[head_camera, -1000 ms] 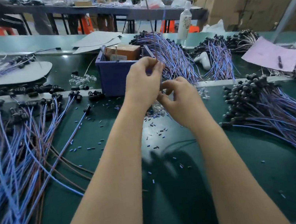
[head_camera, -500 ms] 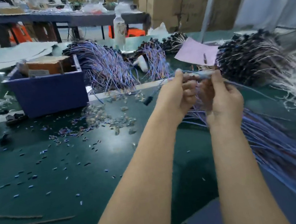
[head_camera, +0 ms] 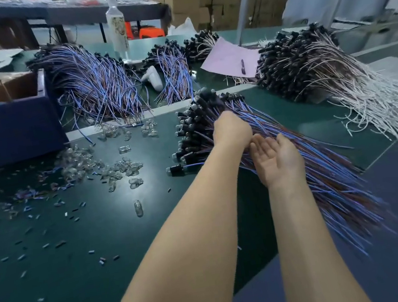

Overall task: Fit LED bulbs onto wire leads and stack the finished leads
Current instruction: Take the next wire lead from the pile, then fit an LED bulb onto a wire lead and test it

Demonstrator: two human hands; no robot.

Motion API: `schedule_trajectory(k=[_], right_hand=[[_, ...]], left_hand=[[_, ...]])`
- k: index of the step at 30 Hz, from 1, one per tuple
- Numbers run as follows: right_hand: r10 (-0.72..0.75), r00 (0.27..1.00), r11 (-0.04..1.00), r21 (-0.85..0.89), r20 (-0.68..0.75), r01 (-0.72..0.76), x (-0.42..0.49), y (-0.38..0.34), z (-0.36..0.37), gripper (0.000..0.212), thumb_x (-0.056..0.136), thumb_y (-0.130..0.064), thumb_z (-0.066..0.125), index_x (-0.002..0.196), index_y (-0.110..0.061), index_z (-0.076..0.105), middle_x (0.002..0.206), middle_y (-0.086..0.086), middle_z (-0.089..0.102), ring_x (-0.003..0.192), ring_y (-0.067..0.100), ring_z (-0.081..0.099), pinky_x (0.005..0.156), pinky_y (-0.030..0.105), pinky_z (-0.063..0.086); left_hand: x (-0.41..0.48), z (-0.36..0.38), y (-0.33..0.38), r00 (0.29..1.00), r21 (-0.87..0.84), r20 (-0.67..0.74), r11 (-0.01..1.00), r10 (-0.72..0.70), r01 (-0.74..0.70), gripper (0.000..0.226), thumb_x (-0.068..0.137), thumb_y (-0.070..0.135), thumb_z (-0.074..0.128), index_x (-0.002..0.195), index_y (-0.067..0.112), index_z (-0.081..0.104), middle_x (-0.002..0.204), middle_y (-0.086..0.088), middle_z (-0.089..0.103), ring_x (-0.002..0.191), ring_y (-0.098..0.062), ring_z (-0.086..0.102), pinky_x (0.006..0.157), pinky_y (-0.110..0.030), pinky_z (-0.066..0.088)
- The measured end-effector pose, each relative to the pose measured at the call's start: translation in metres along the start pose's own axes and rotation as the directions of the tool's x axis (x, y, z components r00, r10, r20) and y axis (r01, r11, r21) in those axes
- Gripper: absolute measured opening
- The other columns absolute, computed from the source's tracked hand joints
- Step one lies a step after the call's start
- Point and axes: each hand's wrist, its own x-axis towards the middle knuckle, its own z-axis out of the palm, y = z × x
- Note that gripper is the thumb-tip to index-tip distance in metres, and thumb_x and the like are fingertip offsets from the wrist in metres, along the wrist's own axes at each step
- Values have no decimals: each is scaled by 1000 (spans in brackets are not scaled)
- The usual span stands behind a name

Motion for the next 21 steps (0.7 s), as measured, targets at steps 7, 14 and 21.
schedule_trajectory(k=[7,14,21], right_hand=[[-122,992,986,-120,-25,118,-12,14,15,22,98,-8,41,116,-1,52,101,9,60,92,19,61,92,29,50],[-170,938,905,-329,302,270,-60,89,68,22,93,3,42,83,-12,54,72,4,62,63,13,57,65,25,49],[246,573,488,-611,782,623,-156,213,136,12,87,-4,57,91,-9,67,70,3,62,59,9,53,56,21,41]], left_hand=[[-11,-30,-16,978,166,-130,976,162,-139,36,95,33,51,87,3,69,88,-11,70,85,-26,64,71,-29,46],[-57,-114,-30,863,-325,-478,880,163,-346,20,95,19,49,83,10,62,69,2,57,63,-10,51,58,-21,42],[-114,-266,-97,527,-440,-836,758,-151,-481,15,91,5,48,88,18,54,82,1,56,79,-15,53,73,-29,43]])
